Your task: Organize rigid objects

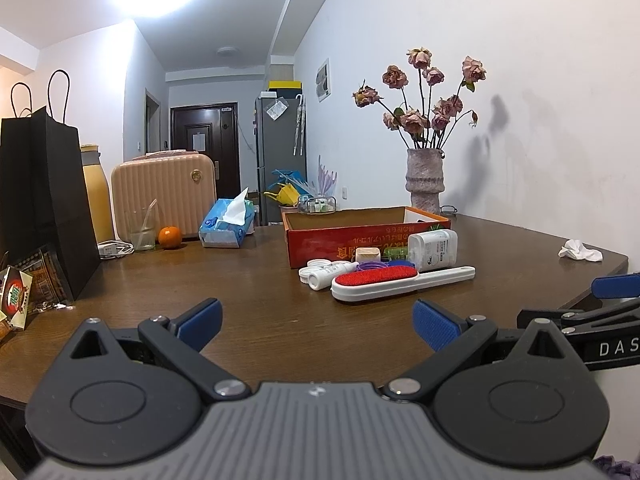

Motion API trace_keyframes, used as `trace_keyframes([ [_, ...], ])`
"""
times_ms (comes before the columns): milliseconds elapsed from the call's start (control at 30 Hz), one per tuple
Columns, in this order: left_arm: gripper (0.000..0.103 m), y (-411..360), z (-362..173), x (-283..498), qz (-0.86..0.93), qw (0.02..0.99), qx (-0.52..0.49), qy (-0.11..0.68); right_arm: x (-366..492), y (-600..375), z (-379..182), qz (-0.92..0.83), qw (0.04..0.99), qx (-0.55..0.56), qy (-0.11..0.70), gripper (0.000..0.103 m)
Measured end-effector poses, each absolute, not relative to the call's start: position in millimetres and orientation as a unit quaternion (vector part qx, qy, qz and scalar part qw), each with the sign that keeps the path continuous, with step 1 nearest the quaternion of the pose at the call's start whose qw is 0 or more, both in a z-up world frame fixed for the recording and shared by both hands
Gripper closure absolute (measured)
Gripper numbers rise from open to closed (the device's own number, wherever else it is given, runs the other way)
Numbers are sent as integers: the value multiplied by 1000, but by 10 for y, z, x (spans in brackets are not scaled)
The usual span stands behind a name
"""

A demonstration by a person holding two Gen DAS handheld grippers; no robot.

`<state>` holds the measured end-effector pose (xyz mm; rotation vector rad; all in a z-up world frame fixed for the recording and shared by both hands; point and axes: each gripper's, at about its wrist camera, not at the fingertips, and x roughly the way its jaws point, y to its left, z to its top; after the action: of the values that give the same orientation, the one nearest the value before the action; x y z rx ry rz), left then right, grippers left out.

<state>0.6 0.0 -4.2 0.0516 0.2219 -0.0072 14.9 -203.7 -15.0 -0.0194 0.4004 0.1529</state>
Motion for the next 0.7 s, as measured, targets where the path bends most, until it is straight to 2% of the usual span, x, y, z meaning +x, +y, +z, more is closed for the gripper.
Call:
trace_keyframes([
  [433,0,0,-45,13,-2,993,25,113,138,-2014,-168,83,976,-9,201,0],
  [700,0,-8,-68,91,26,996,45,75,290,-2139,-287,49,978,2,201,0],
])
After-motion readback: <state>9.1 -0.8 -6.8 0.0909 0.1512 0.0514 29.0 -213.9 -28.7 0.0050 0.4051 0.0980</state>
